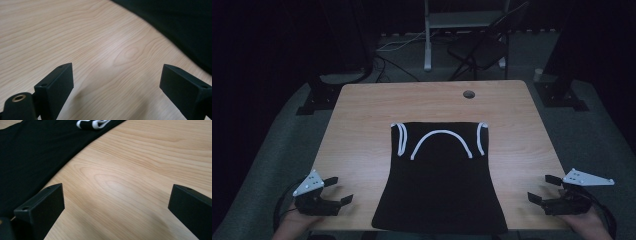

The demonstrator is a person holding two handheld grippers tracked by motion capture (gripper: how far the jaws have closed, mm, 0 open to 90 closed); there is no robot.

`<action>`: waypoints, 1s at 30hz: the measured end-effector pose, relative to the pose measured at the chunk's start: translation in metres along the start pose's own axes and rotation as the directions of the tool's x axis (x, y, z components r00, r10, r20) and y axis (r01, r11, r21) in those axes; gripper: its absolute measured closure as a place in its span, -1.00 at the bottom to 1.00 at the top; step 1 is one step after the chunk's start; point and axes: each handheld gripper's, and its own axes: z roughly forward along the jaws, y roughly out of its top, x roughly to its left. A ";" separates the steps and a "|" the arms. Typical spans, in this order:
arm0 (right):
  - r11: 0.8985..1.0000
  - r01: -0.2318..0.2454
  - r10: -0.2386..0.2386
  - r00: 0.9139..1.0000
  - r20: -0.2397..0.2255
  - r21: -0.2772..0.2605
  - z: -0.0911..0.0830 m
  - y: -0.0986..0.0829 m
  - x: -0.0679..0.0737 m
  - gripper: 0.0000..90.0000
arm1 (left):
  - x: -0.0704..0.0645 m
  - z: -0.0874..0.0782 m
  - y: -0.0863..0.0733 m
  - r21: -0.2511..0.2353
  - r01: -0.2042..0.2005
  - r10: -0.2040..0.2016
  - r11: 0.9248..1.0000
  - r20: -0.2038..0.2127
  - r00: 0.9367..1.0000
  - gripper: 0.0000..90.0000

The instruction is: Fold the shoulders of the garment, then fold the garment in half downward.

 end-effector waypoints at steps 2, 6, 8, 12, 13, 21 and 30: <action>1.000 -0.017 0.017 1.000 0.000 -0.008 -0.004 -0.001 -0.006 -0.99 | 0.005 -0.004 -0.002 -0.002 0.022 -0.022 1.000 -0.006 1.000 -0.74; 1.000 -0.019 0.019 1.000 0.021 0.002 -0.007 -0.002 -0.014 -0.99 | 0.013 -0.012 -0.008 -0.014 0.054 -0.054 0.998 -0.028 0.998 -0.74; 1.000 -0.012 0.012 0.999 0.030 0.010 -0.008 -0.001 -0.017 -0.99 | 0.016 -0.016 -0.011 -0.024 0.057 -0.058 0.998 -0.047 0.997 -0.74; 1.000 -0.011 0.010 0.999 0.036 0.017 -0.008 -0.001 -0.020 -0.99 | 0.019 -0.022 -0.015 -0.027 0.059 -0.061 0.998 -0.056 0.997 -0.74; 1.000 -0.012 0.011 0.999 0.041 0.021 -0.008 -0.001 -0.021 -0.99 | 0.020 -0.022 -0.015 -0.029 0.063 -0.065 0.998 -0.063 0.996 -0.74; 1.000 -0.022 0.022 0.999 0.027 0.011 -0.009 -0.002 -0.022 -0.99 | 0.022 -0.022 -0.016 -0.023 0.071 -0.072 0.997 -0.064 0.995 -0.74; 1.000 -0.020 0.019 1.000 0.018 0.014 -0.008 -0.001 -0.021 -0.99 | 0.021 -0.021 -0.014 -0.030 0.083 -0.084 0.996 -0.037 0.996 -0.74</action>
